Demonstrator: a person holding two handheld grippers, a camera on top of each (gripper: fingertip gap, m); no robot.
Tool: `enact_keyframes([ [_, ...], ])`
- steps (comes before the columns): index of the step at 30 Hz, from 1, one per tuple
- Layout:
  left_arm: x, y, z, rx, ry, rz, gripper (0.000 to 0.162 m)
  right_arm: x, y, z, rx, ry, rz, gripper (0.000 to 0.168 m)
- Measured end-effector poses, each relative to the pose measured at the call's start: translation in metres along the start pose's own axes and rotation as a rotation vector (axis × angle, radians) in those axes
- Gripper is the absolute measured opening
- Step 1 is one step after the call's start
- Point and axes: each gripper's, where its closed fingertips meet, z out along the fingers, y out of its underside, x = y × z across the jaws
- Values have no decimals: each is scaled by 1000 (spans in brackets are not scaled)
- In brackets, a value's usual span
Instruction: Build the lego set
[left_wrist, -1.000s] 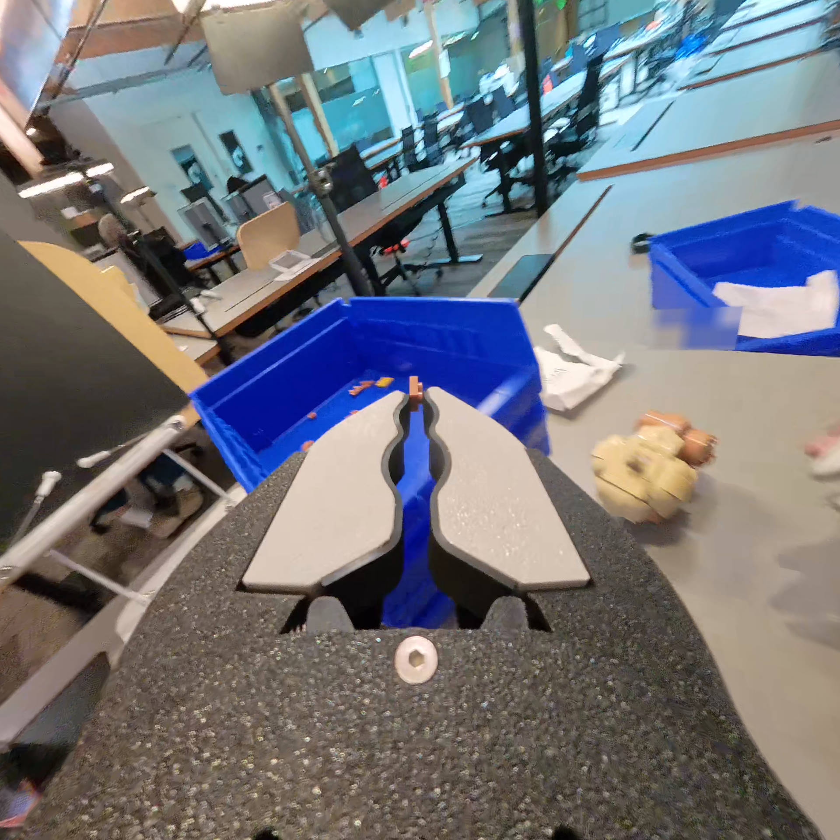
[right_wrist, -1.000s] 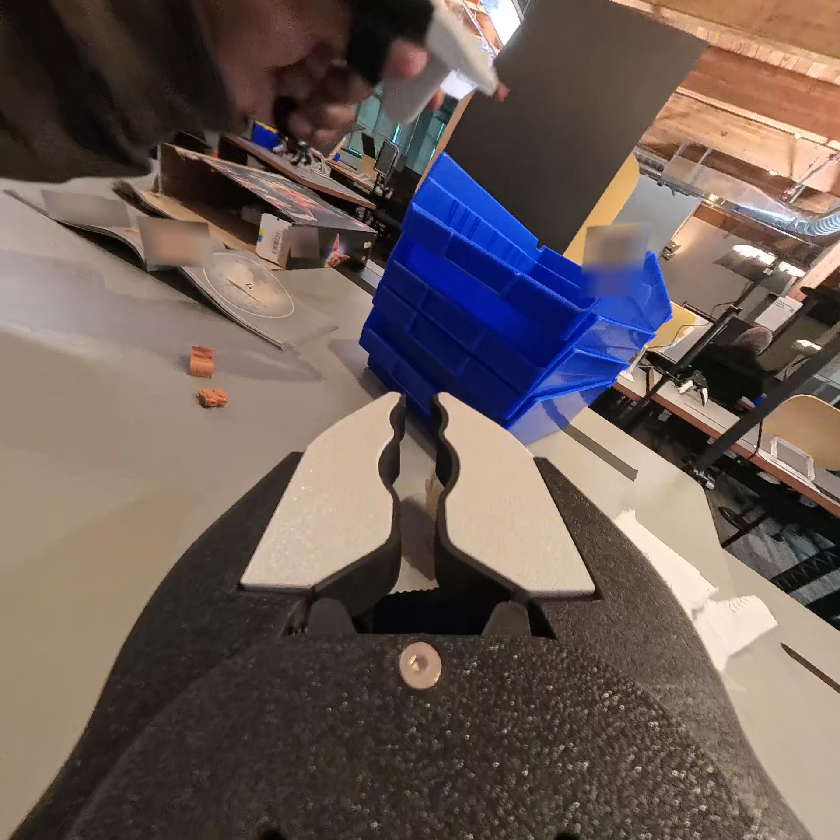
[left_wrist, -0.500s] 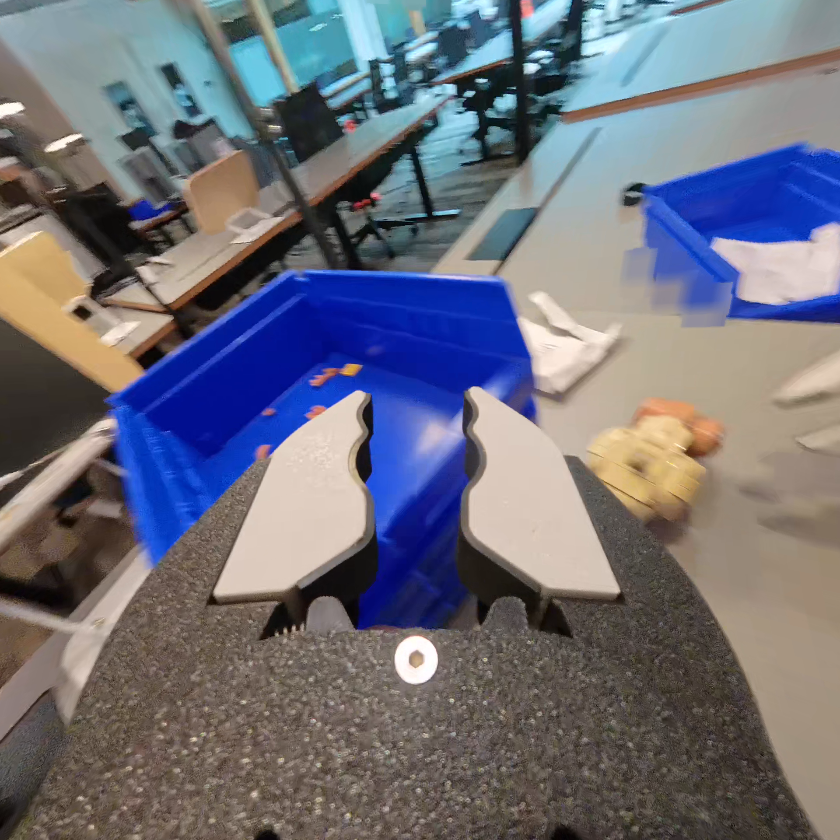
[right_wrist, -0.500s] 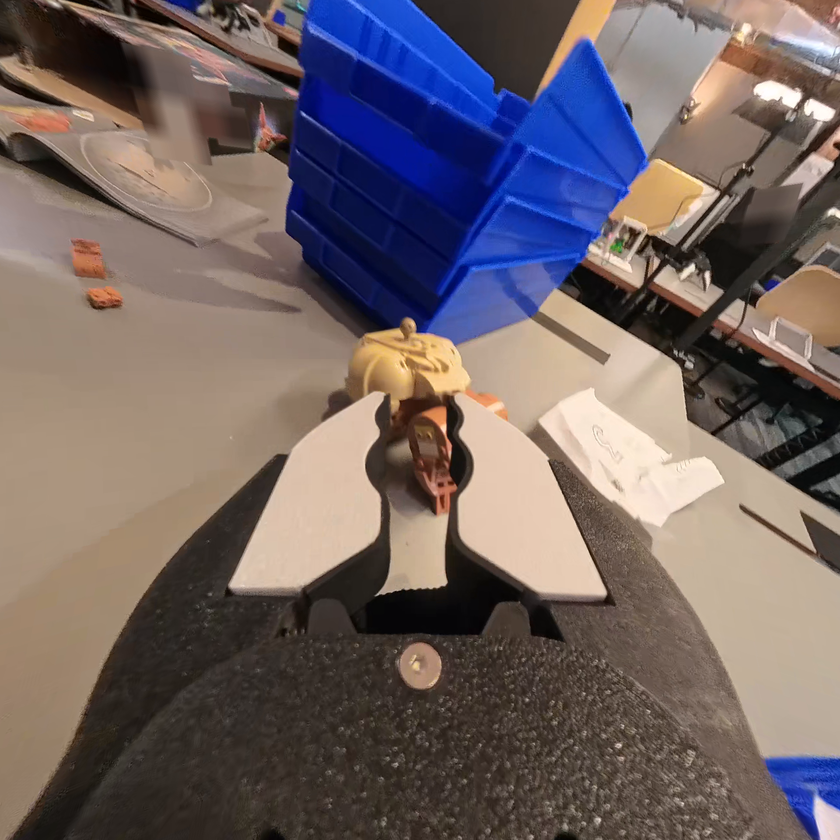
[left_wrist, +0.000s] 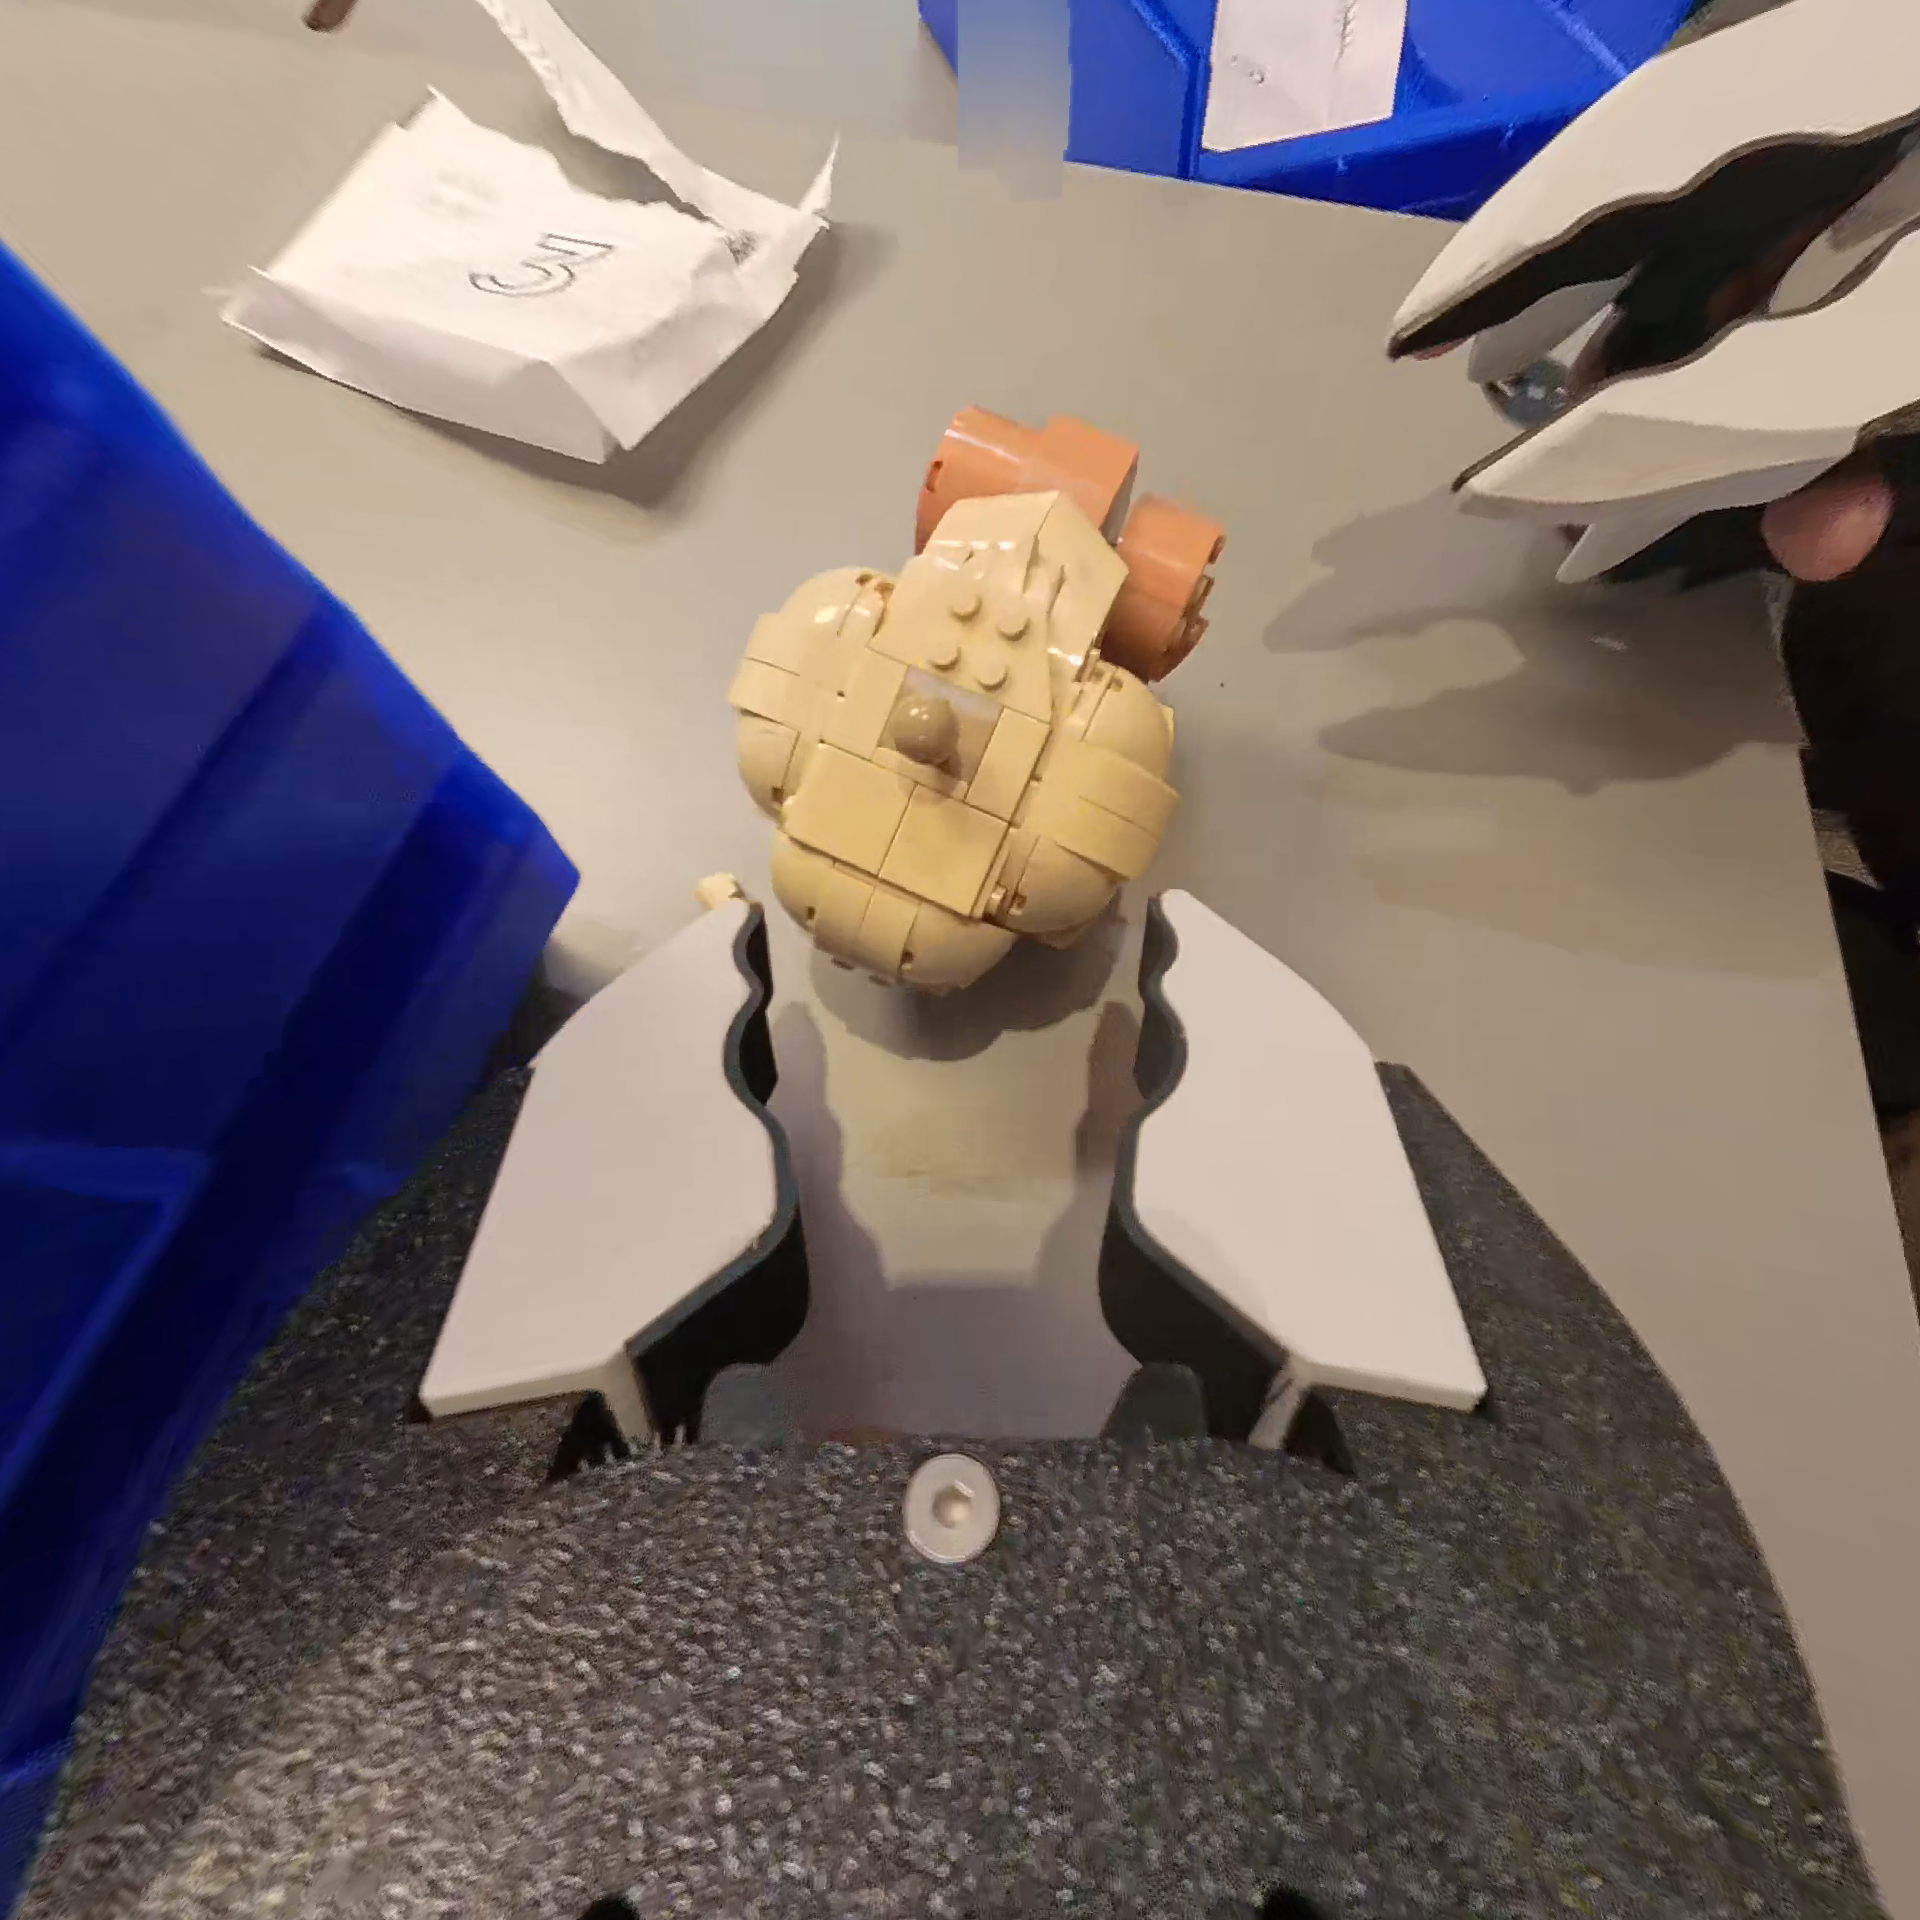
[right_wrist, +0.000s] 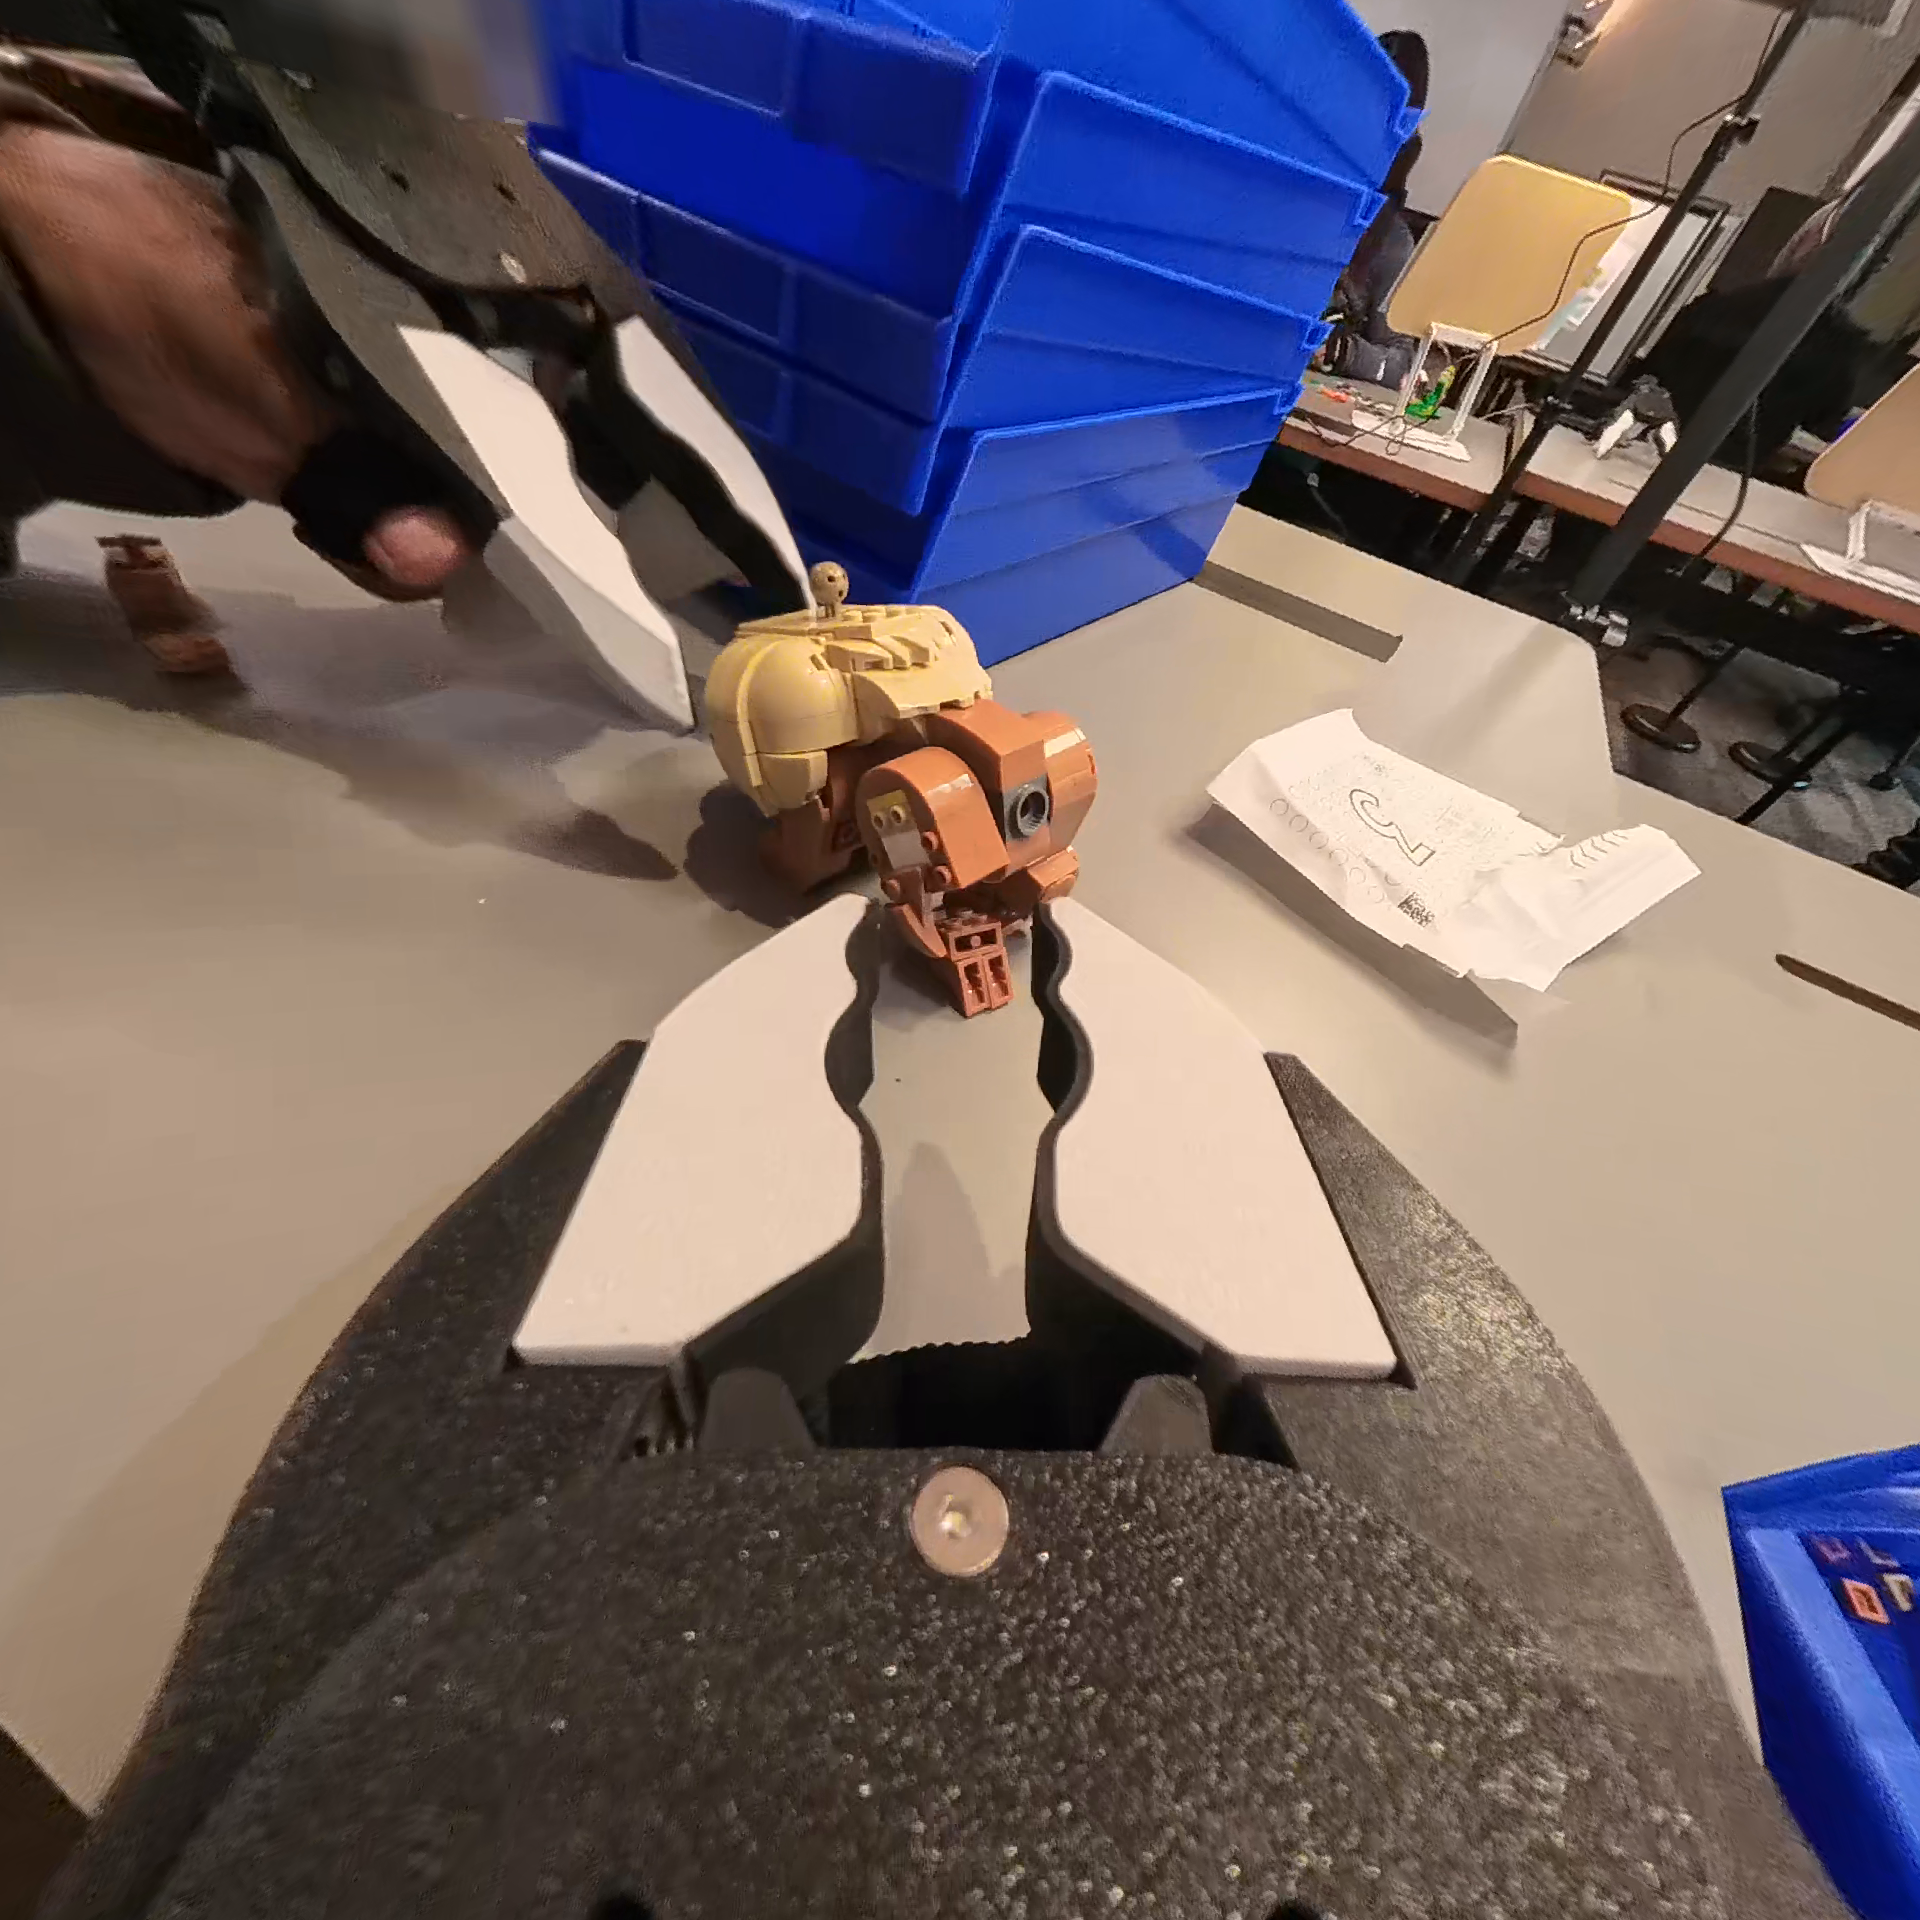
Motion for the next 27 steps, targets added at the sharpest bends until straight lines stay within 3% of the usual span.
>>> enact_keyframes([
  [7, 6, 3, 12, -15, 6, -7, 68, 3, 0, -1, 5, -5, 9, 26],
  [27, 88, -12, 37, -33, 114, 113, 63, 3, -12, -14, 108, 55, -26, 22],
])
